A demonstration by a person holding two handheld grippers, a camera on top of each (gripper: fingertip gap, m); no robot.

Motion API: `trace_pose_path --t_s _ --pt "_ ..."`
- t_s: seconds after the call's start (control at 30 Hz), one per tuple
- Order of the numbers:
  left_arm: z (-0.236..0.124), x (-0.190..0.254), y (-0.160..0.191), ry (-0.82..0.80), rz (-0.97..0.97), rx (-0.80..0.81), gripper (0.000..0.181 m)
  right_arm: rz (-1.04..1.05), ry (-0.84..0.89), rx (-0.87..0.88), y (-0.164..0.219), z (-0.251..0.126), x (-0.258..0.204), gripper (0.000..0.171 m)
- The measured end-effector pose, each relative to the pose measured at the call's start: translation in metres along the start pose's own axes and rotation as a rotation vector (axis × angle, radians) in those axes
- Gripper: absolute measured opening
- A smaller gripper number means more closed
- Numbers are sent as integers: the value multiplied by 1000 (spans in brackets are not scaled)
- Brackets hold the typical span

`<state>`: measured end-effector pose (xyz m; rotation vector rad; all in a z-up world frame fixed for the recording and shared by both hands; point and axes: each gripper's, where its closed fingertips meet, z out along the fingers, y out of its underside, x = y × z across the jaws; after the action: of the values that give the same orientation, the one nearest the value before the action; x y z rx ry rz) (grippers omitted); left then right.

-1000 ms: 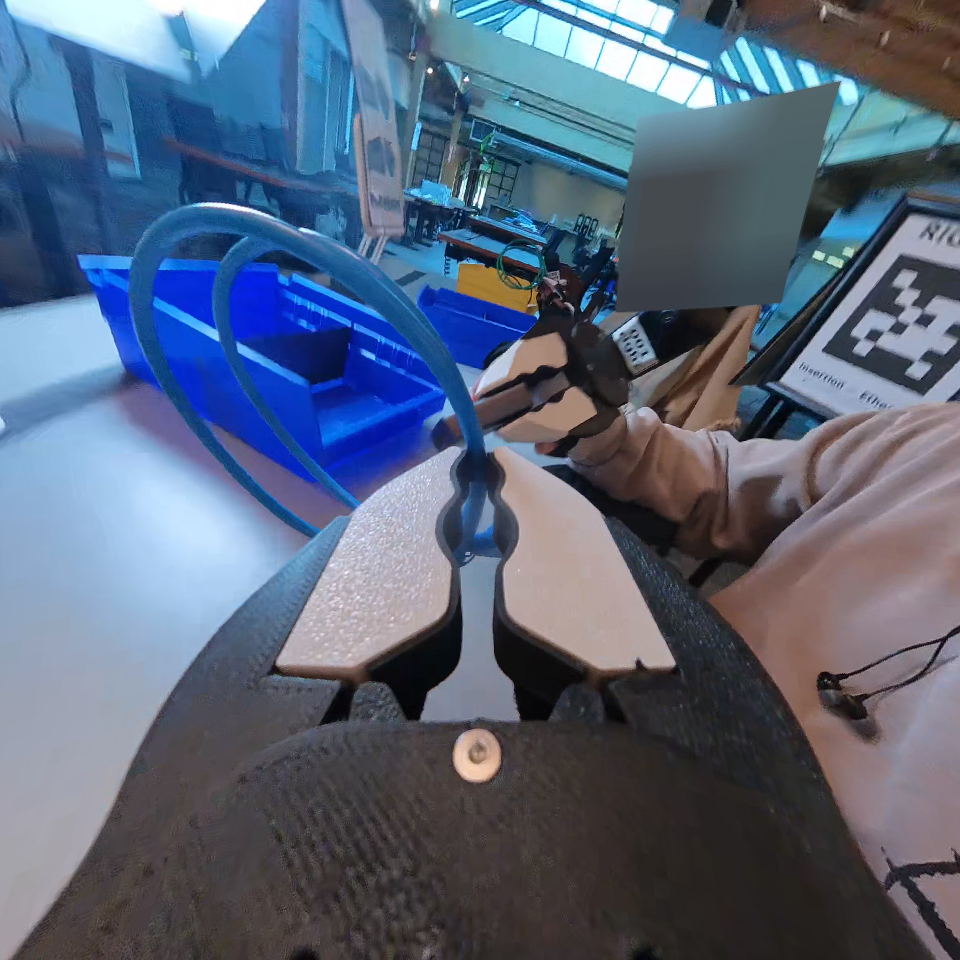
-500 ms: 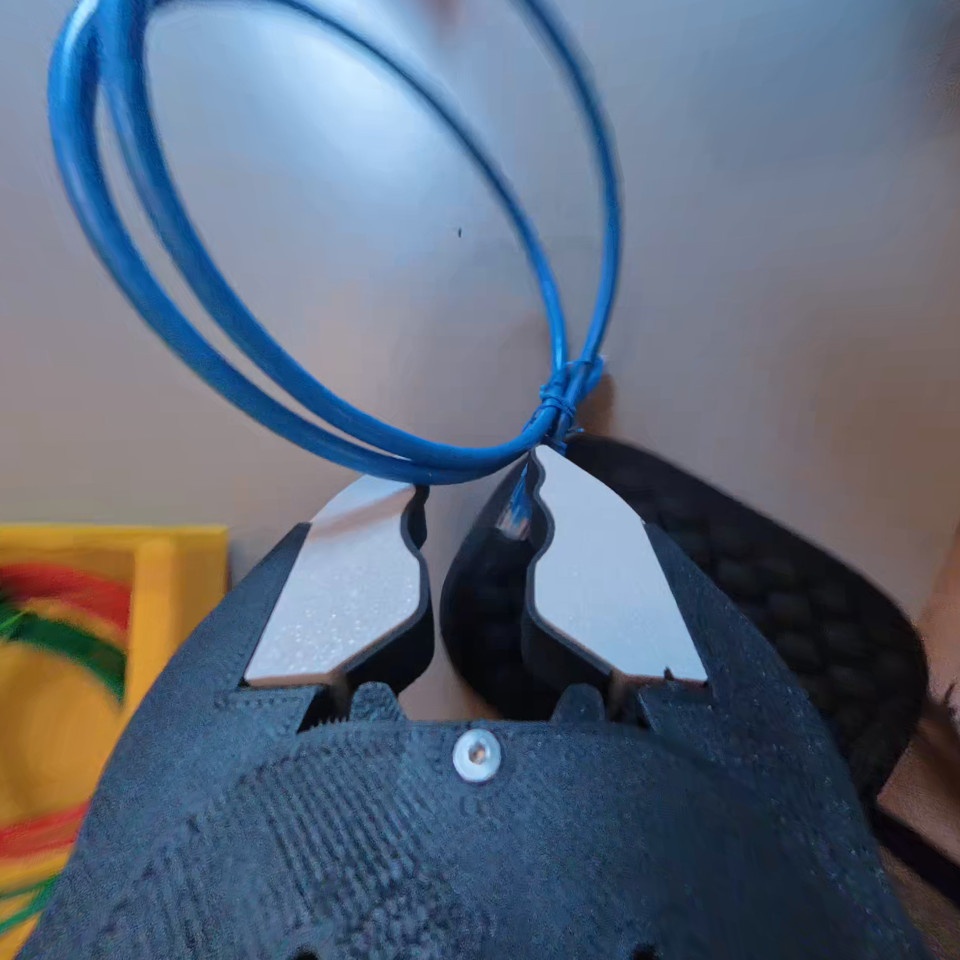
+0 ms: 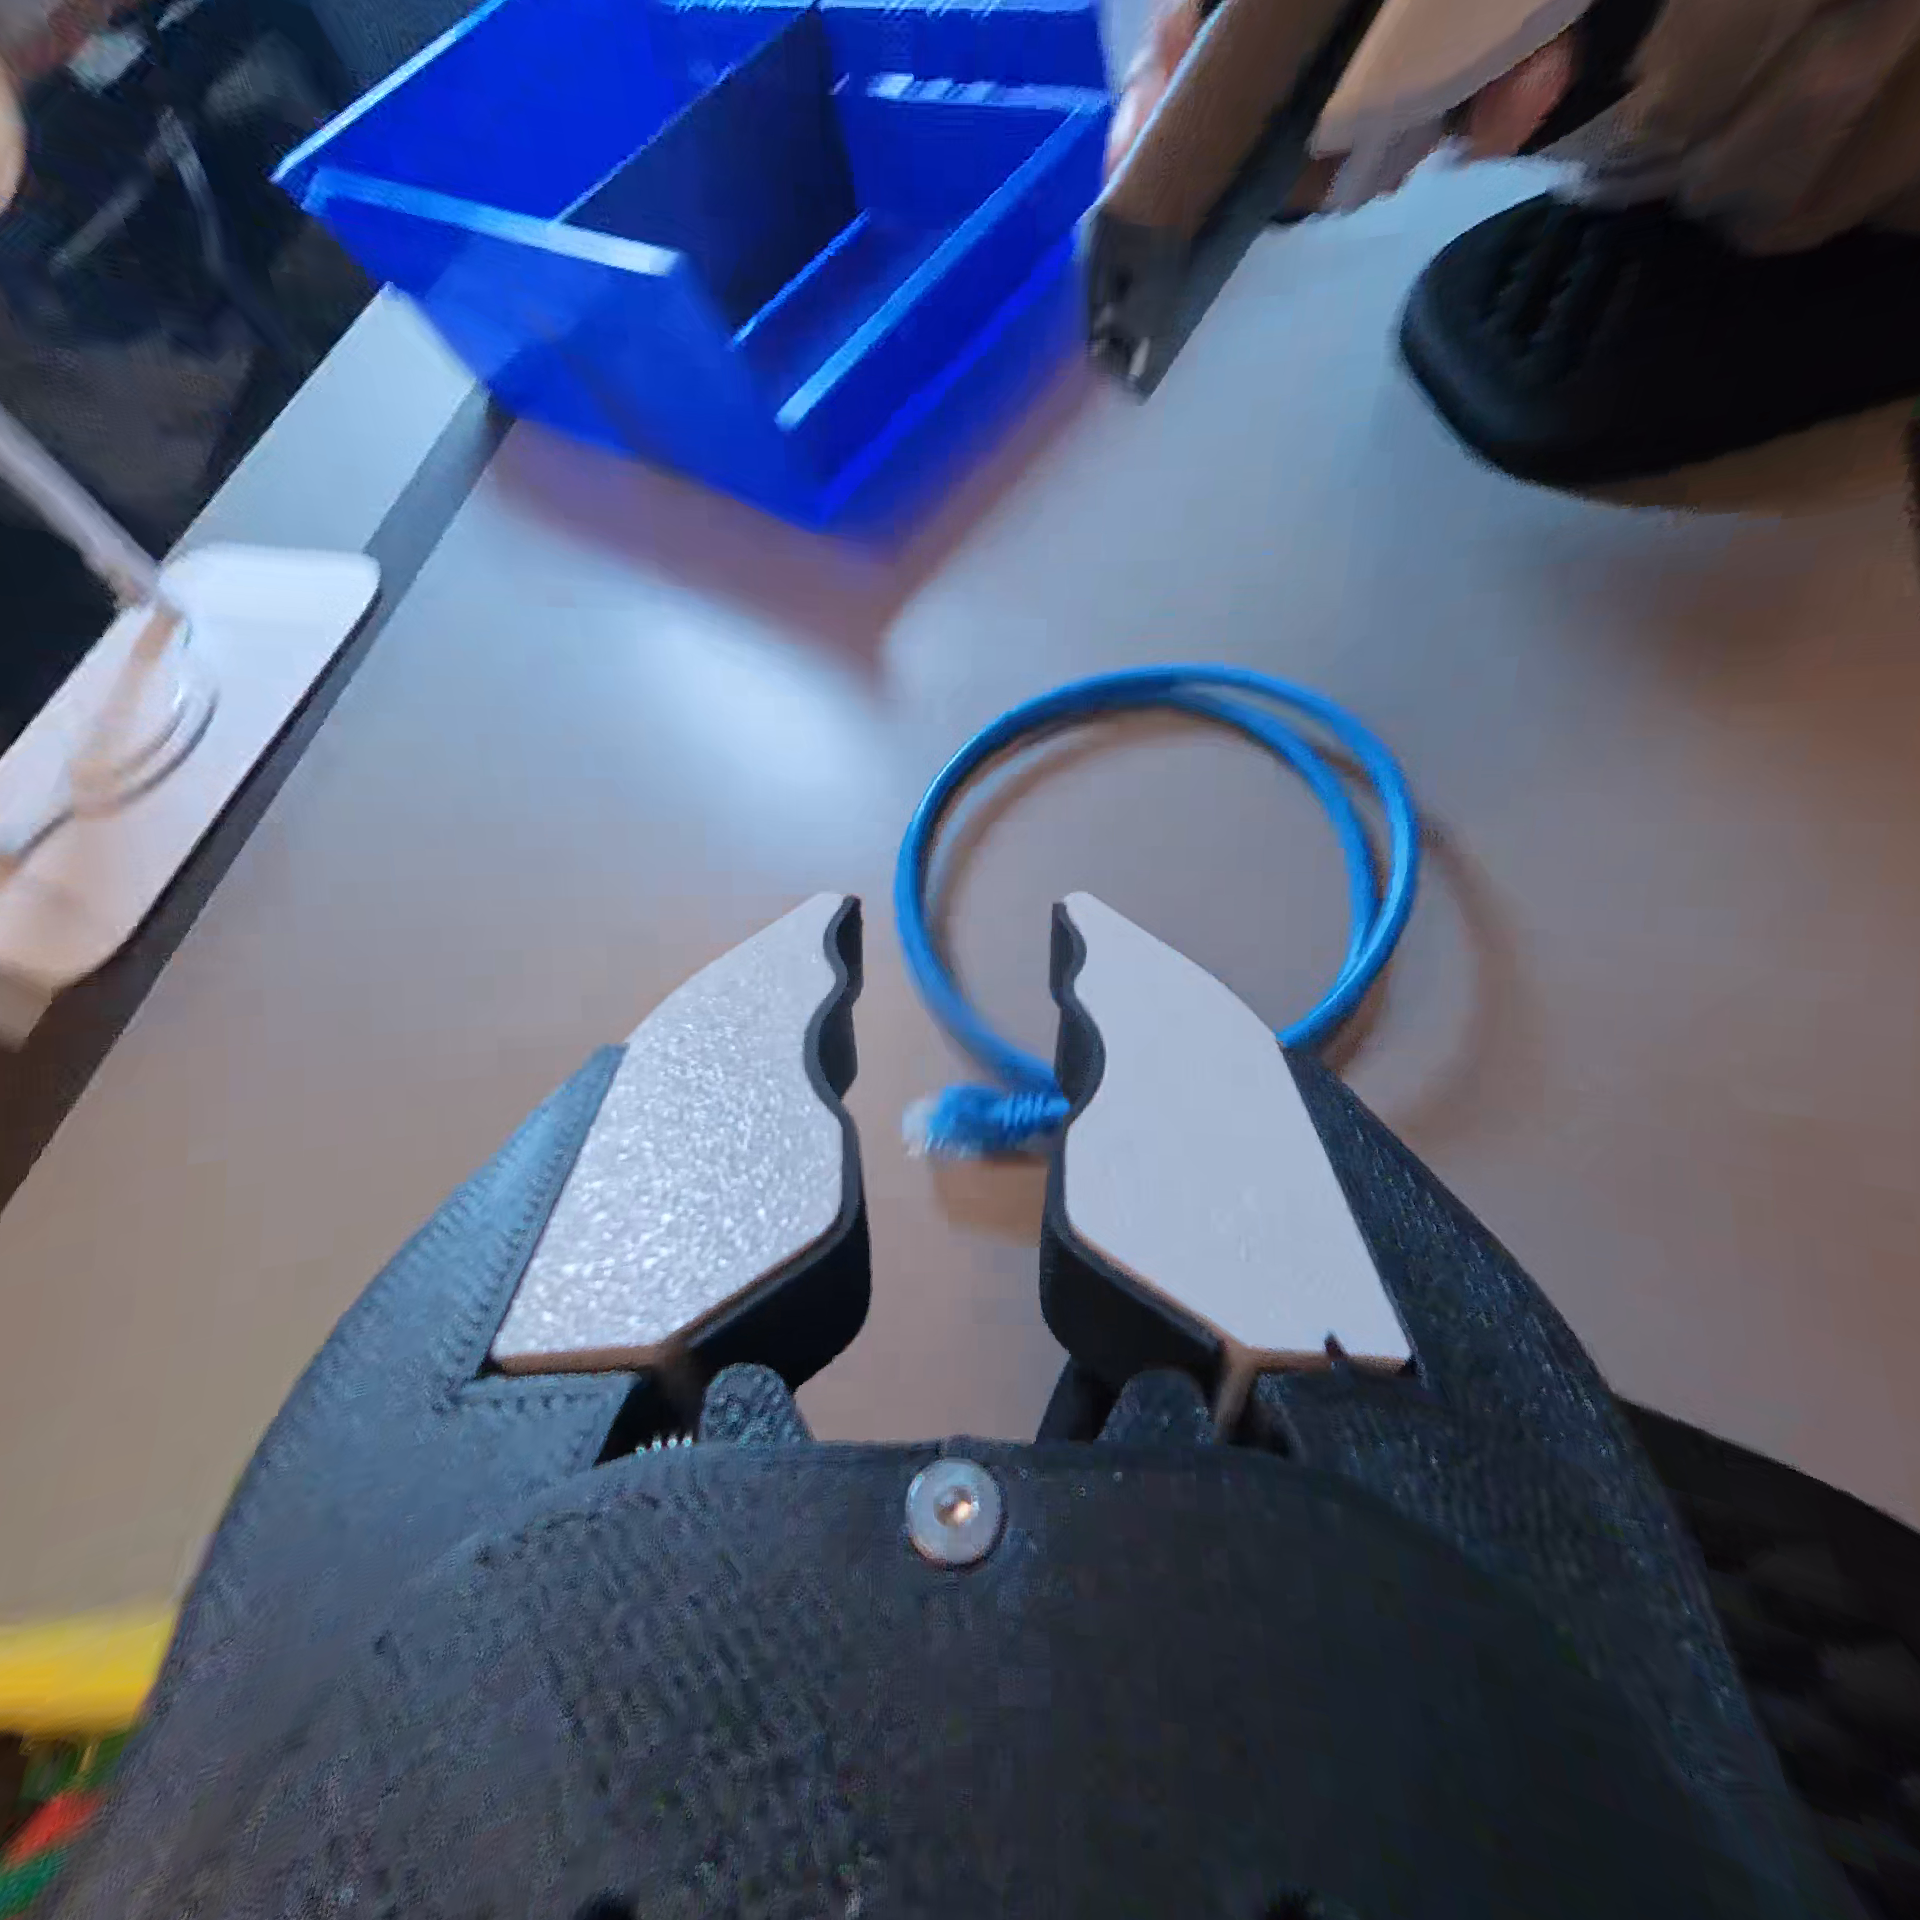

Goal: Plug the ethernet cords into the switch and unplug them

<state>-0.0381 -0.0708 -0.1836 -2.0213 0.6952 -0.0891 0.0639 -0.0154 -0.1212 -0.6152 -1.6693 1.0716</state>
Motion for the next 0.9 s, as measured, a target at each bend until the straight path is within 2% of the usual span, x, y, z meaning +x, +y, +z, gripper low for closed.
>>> trace_pose_path --t_s 0.03,0.2,0.3,0.43,0.53,0.6,0.73,0.8,0.9 --pt "7 10 -12 49 31 39 37 25 -26 36 -6 1 -3 21" --pt "44 50 -67 196 149 296 45 153 -134 215 -34 3 -22 21" --pt "48 62 -86 200 229 407 26 177 -160 222 -32 6 -27 21" --pt "44 61 -71 164 320 334 21 170 -205 124 -9 13 -33 21" --pt "45 51 -46 70 453 194 21 12 -171 -129 32 24 -38 22" --pt "47 51 -37 44 502 128 21 -99 -135 -237 49 31 -41 22" --pt "55 52 -27 14 571 35 21 -225 -108 -331 56 42 -50 21" --pt "52 52 -31 15 565 77 21 -285 -82 -378 59 43 -48 21" --pt "35 40 -36 47 487 107 22 -279 -38 -338 47 39 -37 21"
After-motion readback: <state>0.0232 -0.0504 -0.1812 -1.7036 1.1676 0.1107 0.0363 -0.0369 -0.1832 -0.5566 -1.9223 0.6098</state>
